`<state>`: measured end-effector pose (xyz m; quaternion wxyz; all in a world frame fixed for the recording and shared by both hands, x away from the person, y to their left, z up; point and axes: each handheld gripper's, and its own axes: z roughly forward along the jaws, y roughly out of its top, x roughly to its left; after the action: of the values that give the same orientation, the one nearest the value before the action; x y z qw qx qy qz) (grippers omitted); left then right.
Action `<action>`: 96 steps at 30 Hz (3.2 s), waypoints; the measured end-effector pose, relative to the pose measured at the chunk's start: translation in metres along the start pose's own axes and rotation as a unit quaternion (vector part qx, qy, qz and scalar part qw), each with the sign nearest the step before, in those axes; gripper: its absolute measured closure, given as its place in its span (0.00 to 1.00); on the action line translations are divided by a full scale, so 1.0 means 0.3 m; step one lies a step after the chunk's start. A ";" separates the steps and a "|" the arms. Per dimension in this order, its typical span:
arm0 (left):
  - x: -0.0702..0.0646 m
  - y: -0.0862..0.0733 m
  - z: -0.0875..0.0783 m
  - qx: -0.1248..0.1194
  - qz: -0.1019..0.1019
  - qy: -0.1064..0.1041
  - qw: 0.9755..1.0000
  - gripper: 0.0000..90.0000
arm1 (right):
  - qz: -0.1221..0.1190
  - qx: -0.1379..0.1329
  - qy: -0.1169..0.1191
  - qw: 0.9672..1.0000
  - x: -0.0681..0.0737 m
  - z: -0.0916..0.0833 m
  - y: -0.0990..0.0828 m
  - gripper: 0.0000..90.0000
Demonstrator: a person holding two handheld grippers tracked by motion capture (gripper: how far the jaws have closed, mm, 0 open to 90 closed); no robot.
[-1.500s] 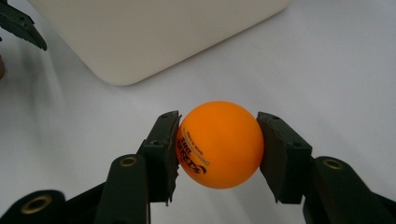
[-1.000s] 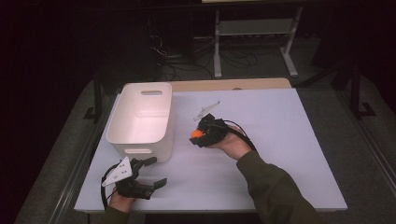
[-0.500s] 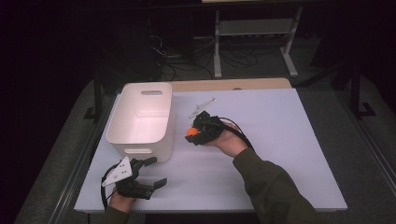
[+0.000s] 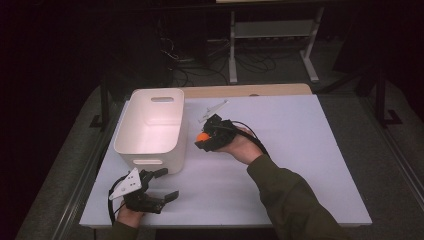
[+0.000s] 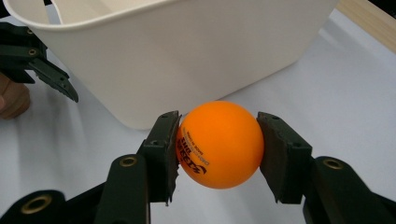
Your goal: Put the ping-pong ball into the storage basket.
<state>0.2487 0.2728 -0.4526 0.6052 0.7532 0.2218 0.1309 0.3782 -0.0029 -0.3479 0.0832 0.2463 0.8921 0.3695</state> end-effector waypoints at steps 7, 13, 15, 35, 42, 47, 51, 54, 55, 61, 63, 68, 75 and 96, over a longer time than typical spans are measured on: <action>0.000 0.000 0.000 0.000 0.000 0.000 1.000 0.16 | -0.002 -0.002 0.001 1.000 0.000 -0.008 0.019 0.55; 0.000 0.000 0.000 0.000 0.000 0.000 1.000 0.16 | -0.002 -0.006 0.002 1.000 -0.002 -0.016 0.033 0.55; 0.000 0.000 0.000 0.000 0.000 0.000 1.000 0.16 | -0.003 -0.007 0.003 1.000 -0.002 -0.019 0.039 0.55; 0.000 0.000 -0.001 -0.001 0.002 0.000 1.000 0.16 | -0.009 -0.024 0.014 1.000 0.010 -0.055 0.123 0.55; 0.000 0.000 -0.001 -0.001 0.002 0.000 1.000 0.16 | -0.015 -0.026 0.013 0.999 0.010 -0.062 0.151 0.55; 0.000 0.000 -0.001 -0.001 0.002 0.000 1.000 0.16 | -0.018 -0.031 0.015 0.999 0.011 -0.068 0.171 0.55; -0.001 0.000 -0.001 -0.002 0.002 0.000 1.000 0.16 | -0.019 -0.032 0.014 0.999 0.014 -0.070 0.186 0.55; 0.000 0.000 -0.001 -0.001 0.002 0.001 1.000 0.16 | -0.020 -0.033 0.017 0.999 0.015 -0.070 0.197 0.55; 0.000 0.000 -0.001 -0.002 0.002 0.001 1.000 0.16 | -0.020 -0.032 0.017 0.999 0.016 -0.069 0.202 0.55; 0.000 0.000 -0.002 -0.002 0.003 0.001 1.000 0.16 | -0.022 -0.033 0.021 0.999 0.020 -0.060 0.225 0.55; 0.001 0.000 -0.002 -0.002 0.003 0.001 1.000 0.16 | -0.022 -0.034 0.023 0.999 0.024 -0.057 0.233 0.55; 0.000 0.000 -0.002 -0.002 0.003 0.001 1.000 0.16 | -0.025 -0.034 0.024 0.999 0.027 -0.048 0.252 0.55; 0.000 0.000 -0.001 -0.001 0.002 0.001 1.000 0.16 | -0.029 -0.035 0.029 0.999 0.037 -0.033 0.282 0.55; 0.000 0.000 -0.002 -0.002 0.004 0.001 1.000 0.16 | -0.032 -0.024 0.047 0.998 0.073 0.065 0.354 0.55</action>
<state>0.2484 0.2734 -0.4525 0.6059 0.7528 0.2196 0.1345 0.4058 0.0846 -0.2867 0.0589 0.1976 0.8936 0.3988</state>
